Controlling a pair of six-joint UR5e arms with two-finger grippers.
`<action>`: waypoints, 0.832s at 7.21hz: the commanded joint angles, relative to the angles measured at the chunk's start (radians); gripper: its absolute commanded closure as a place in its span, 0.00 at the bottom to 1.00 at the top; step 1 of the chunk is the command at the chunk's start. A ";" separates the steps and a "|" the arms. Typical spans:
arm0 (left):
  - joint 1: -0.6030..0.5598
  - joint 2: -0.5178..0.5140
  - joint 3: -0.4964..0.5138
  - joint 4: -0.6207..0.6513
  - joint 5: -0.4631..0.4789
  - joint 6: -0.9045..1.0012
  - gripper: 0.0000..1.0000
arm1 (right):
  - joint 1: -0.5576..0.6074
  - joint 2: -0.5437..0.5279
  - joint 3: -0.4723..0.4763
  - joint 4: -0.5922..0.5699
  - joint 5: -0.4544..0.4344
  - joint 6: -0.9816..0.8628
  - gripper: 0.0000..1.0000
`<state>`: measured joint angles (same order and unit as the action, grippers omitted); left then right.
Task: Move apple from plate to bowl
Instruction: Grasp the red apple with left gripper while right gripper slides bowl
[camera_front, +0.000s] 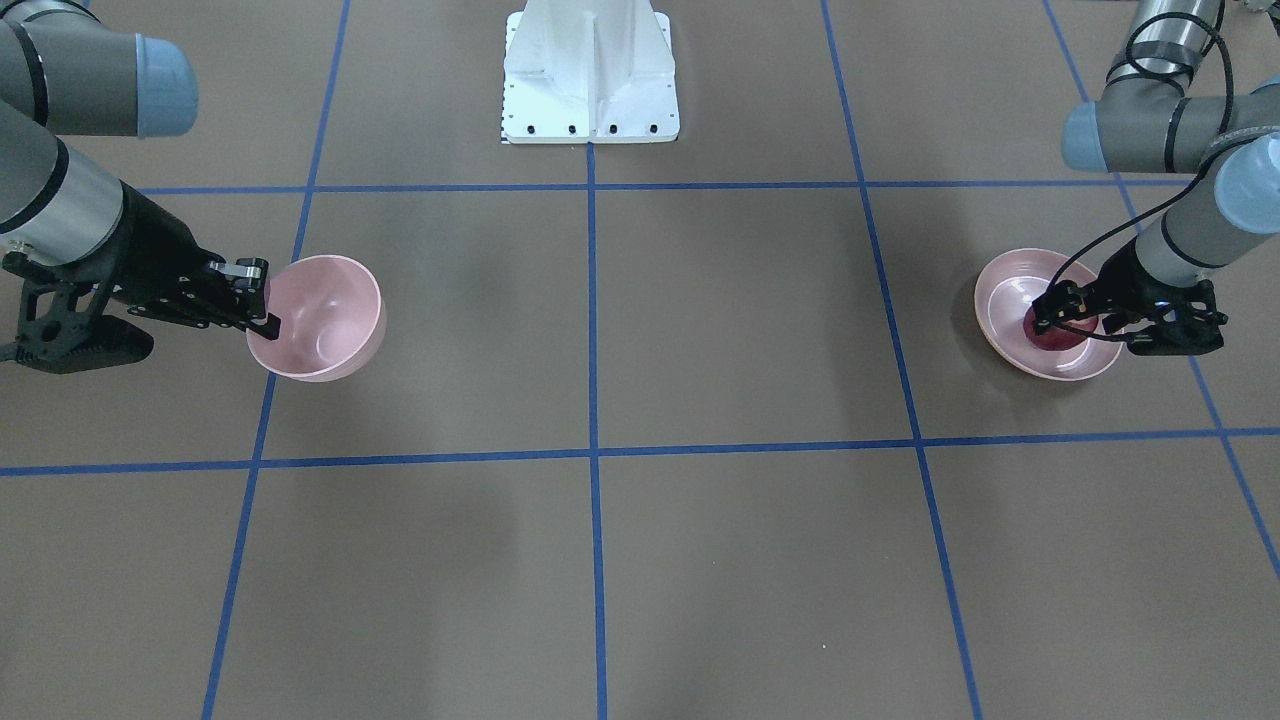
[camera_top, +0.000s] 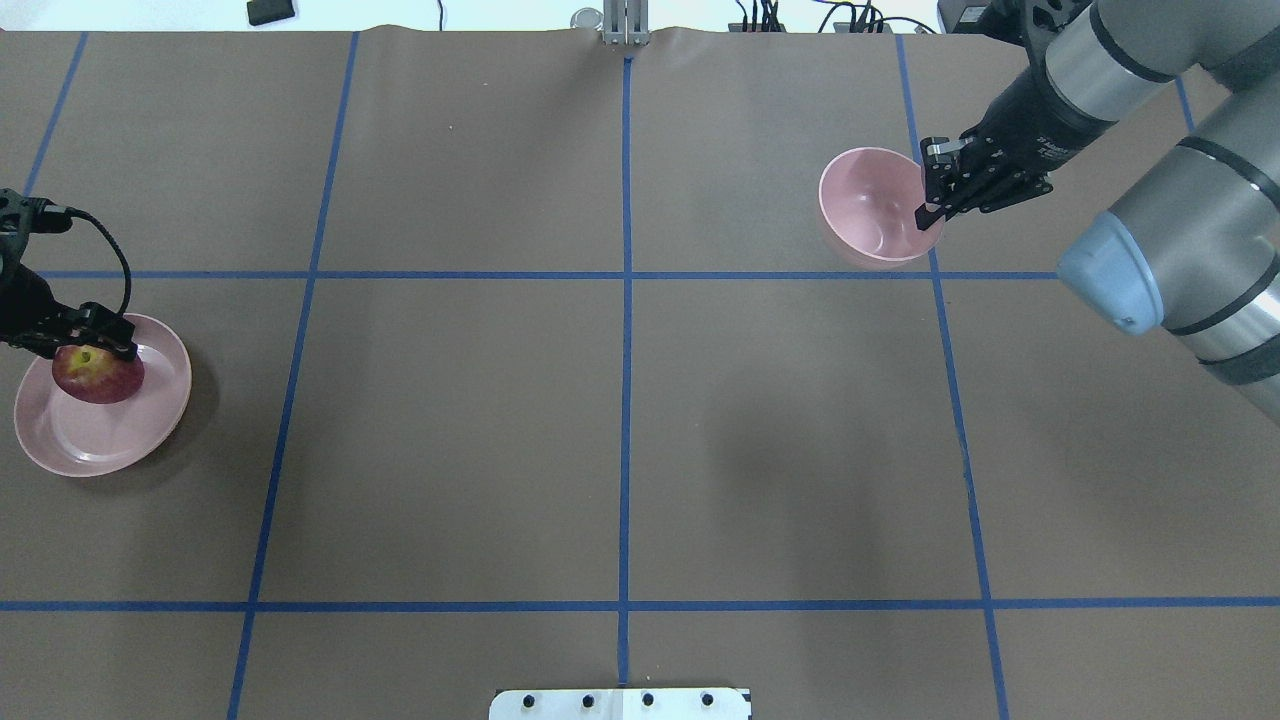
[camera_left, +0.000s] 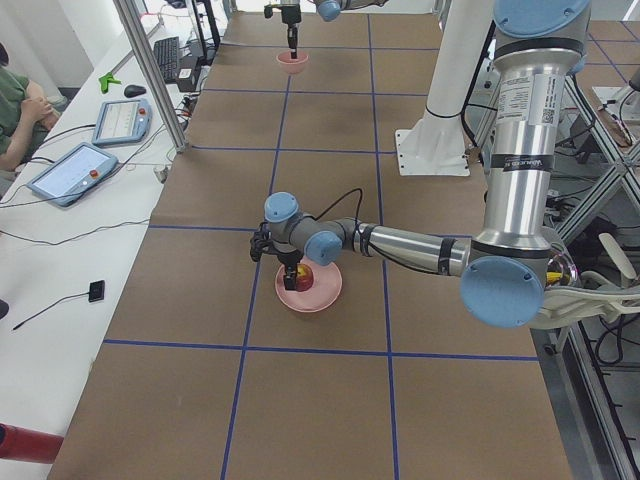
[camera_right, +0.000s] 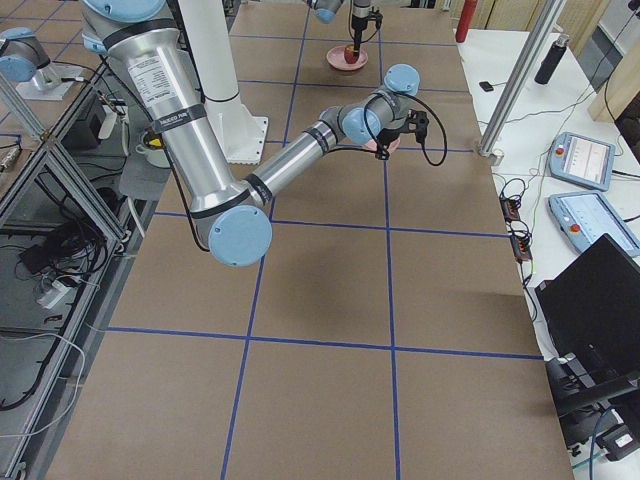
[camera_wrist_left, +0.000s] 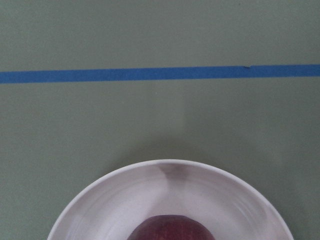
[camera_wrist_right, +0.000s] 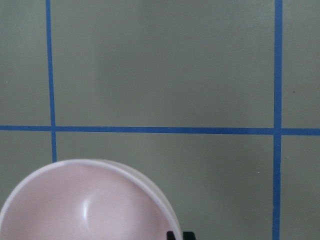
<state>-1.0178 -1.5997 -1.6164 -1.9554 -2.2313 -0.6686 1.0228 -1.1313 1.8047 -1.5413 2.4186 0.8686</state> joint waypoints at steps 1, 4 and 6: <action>0.013 0.017 -0.002 -0.016 -0.004 -0.002 0.02 | -0.030 0.007 -0.001 0.001 -0.026 0.012 1.00; 0.016 0.020 -0.005 -0.016 -0.005 -0.003 0.14 | -0.035 0.007 0.001 0.001 -0.026 0.012 1.00; 0.016 0.049 -0.055 -0.002 -0.023 -0.006 0.89 | -0.043 0.005 0.008 0.001 -0.026 0.012 1.00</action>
<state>-1.0019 -1.5696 -1.6399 -1.9666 -2.2418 -0.6731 0.9851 -1.1253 1.8078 -1.5401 2.3931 0.8805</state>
